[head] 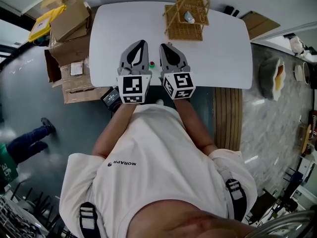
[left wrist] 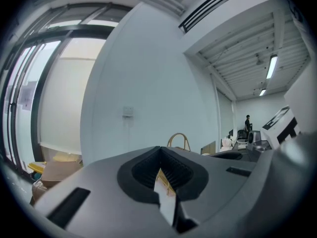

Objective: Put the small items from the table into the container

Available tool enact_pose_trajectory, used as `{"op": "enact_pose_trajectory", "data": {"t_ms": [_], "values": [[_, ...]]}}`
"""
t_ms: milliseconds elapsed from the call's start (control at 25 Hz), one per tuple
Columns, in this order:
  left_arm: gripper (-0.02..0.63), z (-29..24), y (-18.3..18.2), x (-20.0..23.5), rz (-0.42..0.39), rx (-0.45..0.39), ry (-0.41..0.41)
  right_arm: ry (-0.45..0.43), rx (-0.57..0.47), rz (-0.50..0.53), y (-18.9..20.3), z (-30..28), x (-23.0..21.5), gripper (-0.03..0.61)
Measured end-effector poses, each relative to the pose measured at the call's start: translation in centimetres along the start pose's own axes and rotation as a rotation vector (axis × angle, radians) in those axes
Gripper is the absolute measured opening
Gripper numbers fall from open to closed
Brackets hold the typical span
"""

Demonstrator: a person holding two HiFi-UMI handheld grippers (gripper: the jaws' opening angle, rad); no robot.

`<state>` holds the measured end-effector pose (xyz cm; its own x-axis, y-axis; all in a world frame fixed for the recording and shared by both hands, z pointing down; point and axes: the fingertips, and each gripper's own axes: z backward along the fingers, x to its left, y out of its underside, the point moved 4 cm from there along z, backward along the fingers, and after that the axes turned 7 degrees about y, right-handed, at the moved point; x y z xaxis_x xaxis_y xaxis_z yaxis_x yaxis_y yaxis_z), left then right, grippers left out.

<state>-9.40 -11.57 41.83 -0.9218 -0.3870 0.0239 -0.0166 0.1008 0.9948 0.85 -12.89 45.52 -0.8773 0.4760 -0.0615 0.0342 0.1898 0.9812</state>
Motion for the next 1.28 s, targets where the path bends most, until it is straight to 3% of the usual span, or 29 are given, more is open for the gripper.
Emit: {"op": "enact_pose_trajectory", "data": {"t_ms": [360, 800, 1000, 1120, 1280], "values": [[0.005, 0.3, 0.9, 0.3, 0.002, 0.019, -0.009, -0.002, 0.076, 0.027, 3.7, -0.1, 0.2, 0.012], [0.005, 1.2, 1.6, 1.1, 0.005, 0.041, -0.037, -0.047, 0.299, 0.154, 13.2, -1.6, 0.7, 0.014], [0.005, 1.9, 1.7, 1.1, 0.006, 0.051, -0.046, -0.066, 0.407, 0.151, 17.7, -1.8, 0.5, 0.015], [0.005, 2.2, 1.9, 1.3, 0.002, 0.057, -0.054, -0.077, 0.44, 0.123, 19.5, -2.0, 0.5, 0.075], [0.005, 2.6, 2.2, 1.4, 0.001, 0.064, -0.059, -0.089, 0.479, 0.104, 21.5, -2.2, 0.8, 0.108]]}}
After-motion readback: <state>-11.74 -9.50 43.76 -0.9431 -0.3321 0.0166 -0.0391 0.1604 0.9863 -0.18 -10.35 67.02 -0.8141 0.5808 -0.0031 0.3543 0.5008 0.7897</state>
